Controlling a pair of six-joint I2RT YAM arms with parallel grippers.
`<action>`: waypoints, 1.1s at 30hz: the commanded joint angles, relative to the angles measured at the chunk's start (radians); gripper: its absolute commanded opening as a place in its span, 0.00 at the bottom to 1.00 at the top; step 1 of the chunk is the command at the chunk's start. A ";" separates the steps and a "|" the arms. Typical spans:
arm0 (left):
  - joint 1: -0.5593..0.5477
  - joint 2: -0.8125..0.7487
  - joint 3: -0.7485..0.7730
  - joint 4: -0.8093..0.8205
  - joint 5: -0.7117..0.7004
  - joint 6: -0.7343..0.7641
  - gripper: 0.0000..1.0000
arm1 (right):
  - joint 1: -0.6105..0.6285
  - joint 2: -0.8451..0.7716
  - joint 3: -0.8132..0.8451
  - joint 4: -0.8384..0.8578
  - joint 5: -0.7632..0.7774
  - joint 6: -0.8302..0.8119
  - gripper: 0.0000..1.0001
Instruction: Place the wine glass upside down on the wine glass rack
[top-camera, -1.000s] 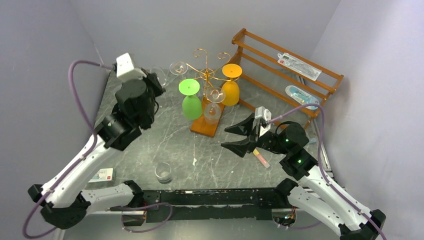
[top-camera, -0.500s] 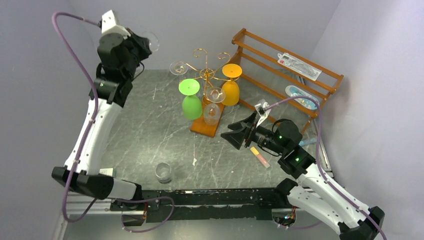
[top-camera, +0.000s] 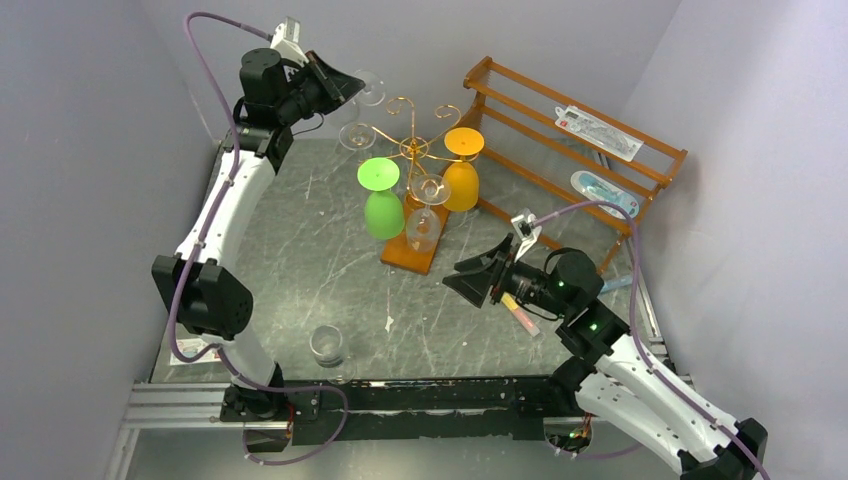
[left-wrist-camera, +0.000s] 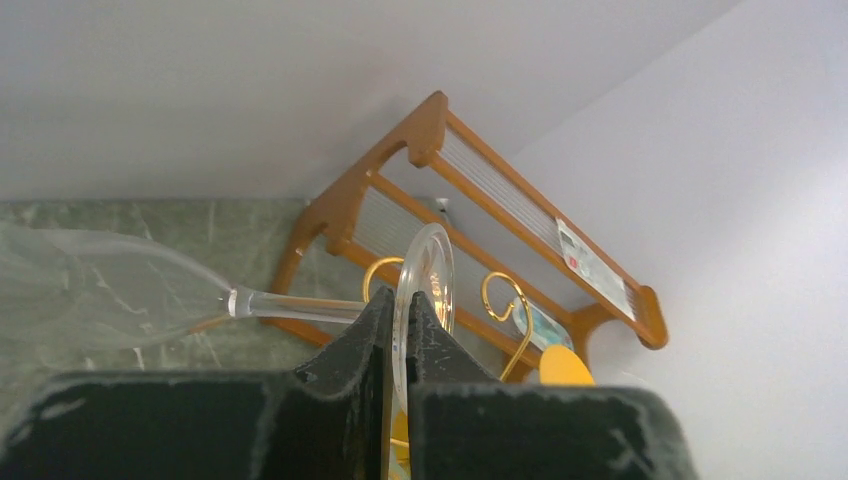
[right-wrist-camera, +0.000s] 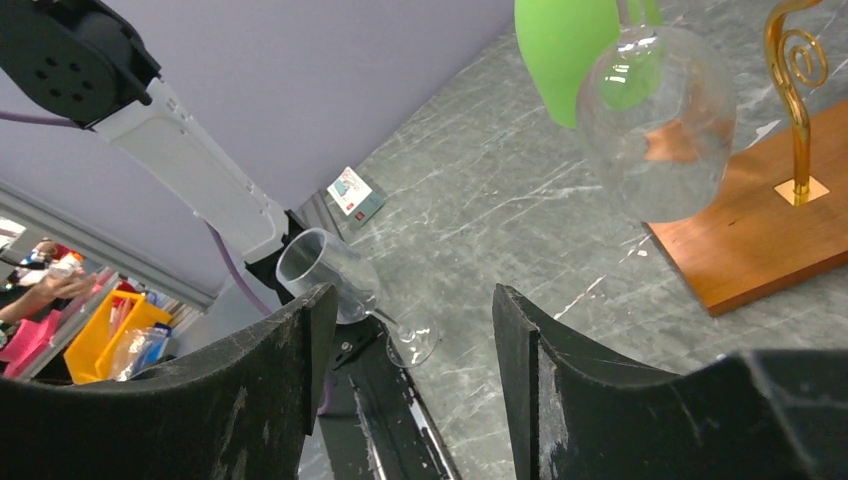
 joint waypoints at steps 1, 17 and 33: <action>0.006 0.006 0.056 0.019 0.083 -0.094 0.05 | 0.002 -0.043 -0.032 0.019 0.004 0.035 0.62; 0.002 -0.008 0.011 0.010 0.177 -0.188 0.05 | 0.002 -0.031 -0.007 -0.043 0.018 -0.022 0.62; -0.075 0.035 0.002 0.123 0.276 -0.285 0.05 | 0.002 -0.062 0.008 -0.064 0.038 -0.020 0.61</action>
